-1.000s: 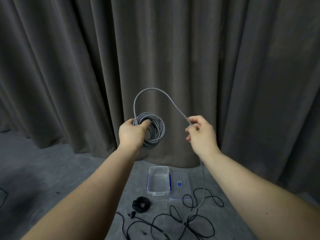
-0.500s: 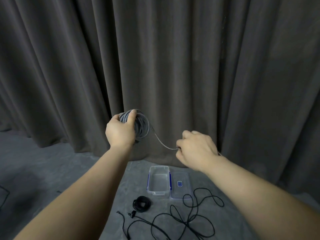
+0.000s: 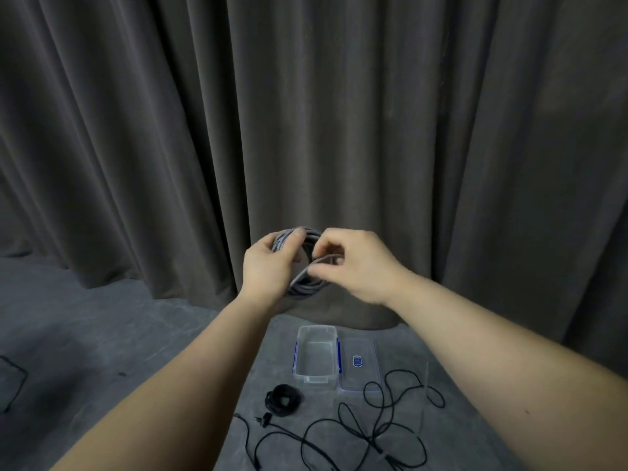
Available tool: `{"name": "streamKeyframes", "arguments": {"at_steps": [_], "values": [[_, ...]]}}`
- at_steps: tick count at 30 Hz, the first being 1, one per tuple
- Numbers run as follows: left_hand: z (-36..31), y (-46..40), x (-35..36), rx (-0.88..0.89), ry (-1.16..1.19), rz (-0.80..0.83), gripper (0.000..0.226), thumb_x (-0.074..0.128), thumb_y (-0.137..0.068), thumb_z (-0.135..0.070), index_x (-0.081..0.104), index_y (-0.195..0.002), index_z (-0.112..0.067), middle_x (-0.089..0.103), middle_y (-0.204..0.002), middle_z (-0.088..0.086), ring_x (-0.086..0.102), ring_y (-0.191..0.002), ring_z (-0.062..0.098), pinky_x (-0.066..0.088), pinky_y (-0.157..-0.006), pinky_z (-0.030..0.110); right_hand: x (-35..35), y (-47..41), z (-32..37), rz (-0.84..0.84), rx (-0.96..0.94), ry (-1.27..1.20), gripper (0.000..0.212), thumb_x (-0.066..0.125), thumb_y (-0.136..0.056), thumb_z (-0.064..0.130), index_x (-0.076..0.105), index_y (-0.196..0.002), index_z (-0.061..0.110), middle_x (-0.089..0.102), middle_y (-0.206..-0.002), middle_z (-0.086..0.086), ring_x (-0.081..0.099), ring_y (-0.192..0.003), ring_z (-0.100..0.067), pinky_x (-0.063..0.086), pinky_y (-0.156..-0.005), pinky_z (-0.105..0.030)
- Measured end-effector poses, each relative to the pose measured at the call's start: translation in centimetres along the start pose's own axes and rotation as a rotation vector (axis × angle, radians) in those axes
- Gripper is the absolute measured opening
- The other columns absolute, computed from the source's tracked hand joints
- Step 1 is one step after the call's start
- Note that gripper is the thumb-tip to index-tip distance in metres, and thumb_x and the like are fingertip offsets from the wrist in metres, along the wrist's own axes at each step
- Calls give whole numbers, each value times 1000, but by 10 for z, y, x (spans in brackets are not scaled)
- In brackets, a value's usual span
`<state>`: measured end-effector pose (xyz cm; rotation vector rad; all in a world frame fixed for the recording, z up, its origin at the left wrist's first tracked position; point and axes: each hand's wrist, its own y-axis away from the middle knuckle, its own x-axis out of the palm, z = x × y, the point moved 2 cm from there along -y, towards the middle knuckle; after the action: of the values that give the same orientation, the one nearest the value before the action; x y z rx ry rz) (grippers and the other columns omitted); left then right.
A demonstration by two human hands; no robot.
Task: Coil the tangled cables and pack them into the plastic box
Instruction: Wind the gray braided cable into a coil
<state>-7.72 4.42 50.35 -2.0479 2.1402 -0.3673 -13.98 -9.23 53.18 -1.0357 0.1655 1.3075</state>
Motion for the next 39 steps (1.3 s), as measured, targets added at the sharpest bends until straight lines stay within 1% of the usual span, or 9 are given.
{"name": "streamKeyframes", "arguments": {"at_steps": [3,7,10,21,24,28,32,36,39], "values": [[-3,5,7,-65,135,83,17,65,-91,-24,71,-96,-8,69,-99,28,64,-81,27,55,-83,47,-2,-1,-16,-147,160,-92,27,87,-65,28,61,-71,22,64,-70,6,54,-62,-7,46,-62,-25],[-3,11,19,-93,180,145,14,60,-94,-19,72,-91,-12,71,-78,4,58,-63,11,44,-52,20,-1,2,-22,-209,185,-135,31,88,-64,27,59,-70,19,60,-74,3,49,-61,-5,39,-56,-17],[0,11,21,-113,163,155,17,57,-94,-18,73,-89,-12,66,-69,-3,49,-56,6,34,-46,16,-3,1,-20,-243,139,-83,32,86,-66,29,55,-69,23,54,-78,3,49,-65,-9,40,-60,-21],[0,16,29,-68,90,165,26,59,-93,-36,72,-86,-14,55,-65,-1,42,-61,12,34,-55,22,-5,-1,-34,-346,263,-249,28,80,-76,30,61,-70,10,56,-63,2,45,-56,-6,37,-54,-18],[1,14,27,-102,174,115,26,62,-92,-34,71,-88,-9,53,-65,1,39,-58,14,32,-55,25,-5,-2,-40,-405,261,-281,6,71,-84,19,68,-79,19,67,-87,-5,59,-74,-9,46,-71,-18],[0,13,27,-112,237,128,21,64,-91,-31,70,-82,-13,49,-63,1,35,-55,15,30,-53,27,6,2,-41,-318,320,-387,25,48,-99,15,68,-114,15,68,-111,0,62,-105,-13,45,-96,-24],[-1,16,29,-89,251,169,17,64,-91,-28,71,-84,-15,46,-59,-1,33,-52,13,29,-50,23,12,2,-36,-331,393,-472,29,41,-102,20,66,-115,14,67,-115,-2,60,-112,-17,43,-104,-33],[-2,17,31,-50,306,204,14,70,-84,-31,73,-83,-18,46,-59,-1,36,-58,15,30,-54,28,15,-1,-26,-276,488,-573,45,33,-102,43,66,-109,14,69,-103,-4,63,-101,-21,47,-98,-38],[-6,17,30,-19,277,181,17,71,-83,-33,72,-85,-16,44,-60,1,35,-55,14,30,-52,27,8,5,-17,-297,372,-206,45,32,-102,44,62,-92,12,62,-82,-1,57,-84,-21,39,-74,-29]]}}
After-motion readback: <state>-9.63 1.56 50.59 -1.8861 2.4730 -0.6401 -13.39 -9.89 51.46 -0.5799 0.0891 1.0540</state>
